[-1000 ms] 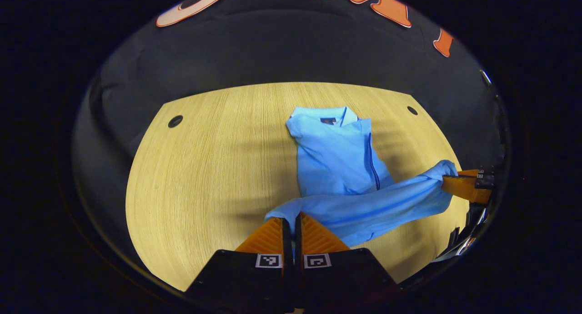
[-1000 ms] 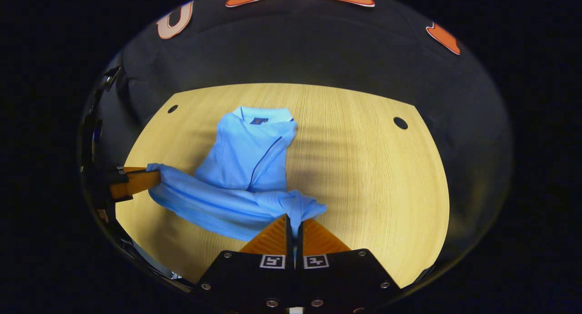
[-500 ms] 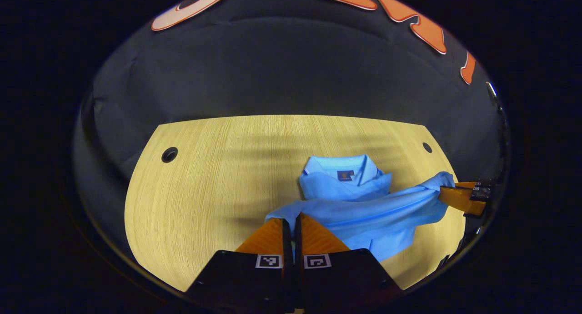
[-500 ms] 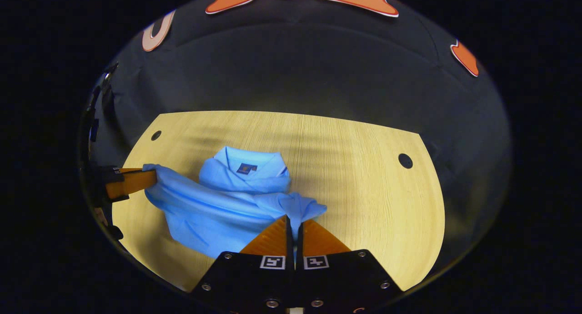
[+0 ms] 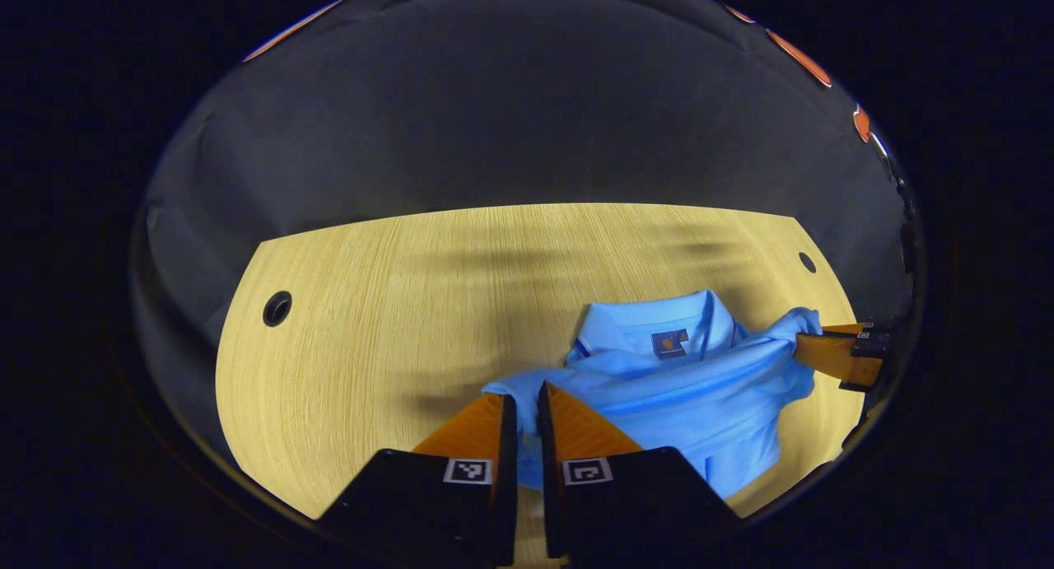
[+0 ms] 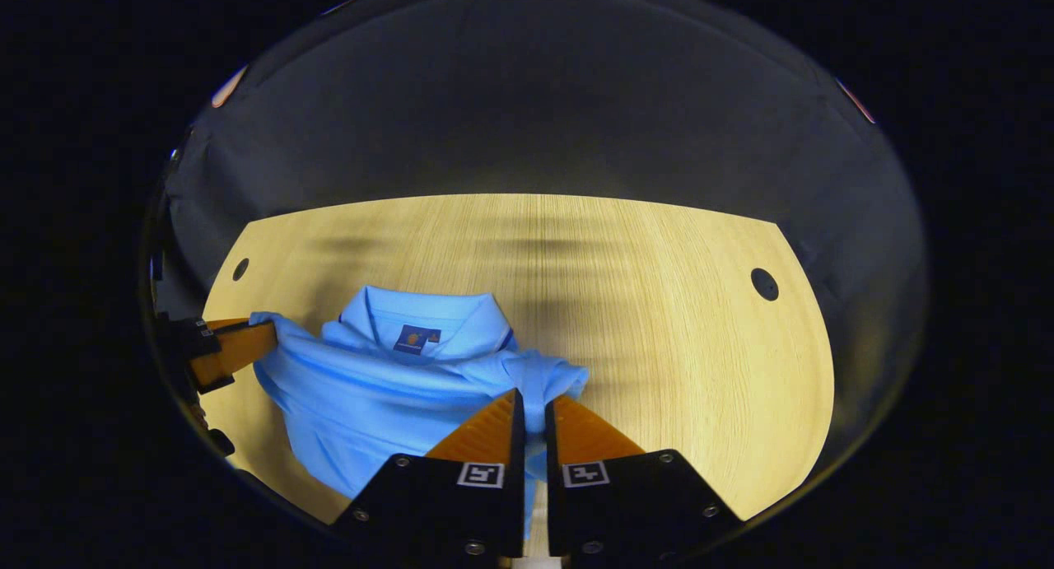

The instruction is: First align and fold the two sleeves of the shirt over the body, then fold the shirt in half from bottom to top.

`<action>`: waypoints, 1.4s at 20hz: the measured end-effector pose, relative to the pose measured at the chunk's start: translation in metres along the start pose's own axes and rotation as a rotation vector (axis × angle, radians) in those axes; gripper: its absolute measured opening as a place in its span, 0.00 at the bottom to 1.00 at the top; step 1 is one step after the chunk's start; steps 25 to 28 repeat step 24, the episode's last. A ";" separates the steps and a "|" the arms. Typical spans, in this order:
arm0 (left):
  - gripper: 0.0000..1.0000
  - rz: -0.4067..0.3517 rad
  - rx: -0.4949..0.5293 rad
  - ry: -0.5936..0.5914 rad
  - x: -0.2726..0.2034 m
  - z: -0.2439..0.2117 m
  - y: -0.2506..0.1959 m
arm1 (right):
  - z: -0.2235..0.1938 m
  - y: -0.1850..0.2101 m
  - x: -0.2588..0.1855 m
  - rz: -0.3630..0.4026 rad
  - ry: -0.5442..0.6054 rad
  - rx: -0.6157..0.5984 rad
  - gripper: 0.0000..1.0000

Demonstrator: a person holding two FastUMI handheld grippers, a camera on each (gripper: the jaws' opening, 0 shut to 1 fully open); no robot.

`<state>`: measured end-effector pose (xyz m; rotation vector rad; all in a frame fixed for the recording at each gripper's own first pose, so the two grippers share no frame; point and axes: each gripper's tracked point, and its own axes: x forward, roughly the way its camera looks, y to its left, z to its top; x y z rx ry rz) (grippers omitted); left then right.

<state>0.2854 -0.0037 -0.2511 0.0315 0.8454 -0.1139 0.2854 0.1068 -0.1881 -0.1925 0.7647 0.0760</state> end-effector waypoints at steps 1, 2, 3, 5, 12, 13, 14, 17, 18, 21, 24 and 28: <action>0.23 -0.012 -0.002 -0.014 -0.001 0.003 -0.003 | -0.001 0.001 0.001 0.003 0.006 0.019 0.17; 0.24 -0.013 -0.001 -0.029 -0.006 0.005 -0.003 | -0.005 -0.001 0.001 -0.008 0.019 0.037 0.23; 0.43 -0.020 0.001 -0.037 -0.007 0.007 -0.005 | -0.006 -0.005 -0.002 -0.022 0.033 0.053 0.41; 0.81 0.004 0.012 -0.056 -0.015 0.013 0.000 | -0.007 -0.007 -0.010 -0.019 0.041 0.076 0.77; 0.97 0.065 0.021 -0.350 -0.107 0.079 0.001 | 0.046 -0.012 -0.105 -0.025 -0.251 0.036 0.98; 0.99 0.071 0.015 -0.396 -0.127 0.086 0.003 | 0.053 -0.012 -0.122 -0.029 -0.305 0.026 0.98; 0.99 0.073 0.006 -0.439 -0.148 0.093 0.002 | 0.058 -0.012 -0.139 -0.028 -0.354 0.019 0.98; 0.99 0.082 -0.002 -0.556 -0.204 0.105 0.002 | 0.058 -0.014 -0.191 -0.006 -0.473 0.000 0.98; 0.99 0.093 0.009 -0.598 -0.223 0.108 0.000 | 0.054 -0.015 -0.206 0.000 -0.505 -0.005 0.98; 1.00 0.111 0.037 -0.701 -0.275 0.106 -0.006 | 0.043 -0.019 -0.246 0.016 -0.592 -0.013 0.98; 0.99 0.114 0.035 -0.732 -0.314 0.087 -0.021 | 0.017 -0.020 -0.270 0.063 -0.603 -0.008 0.98; 0.99 0.114 0.035 -0.732 -0.314 0.087 -0.021 | 0.017 -0.020 -0.270 0.063 -0.603 -0.008 0.98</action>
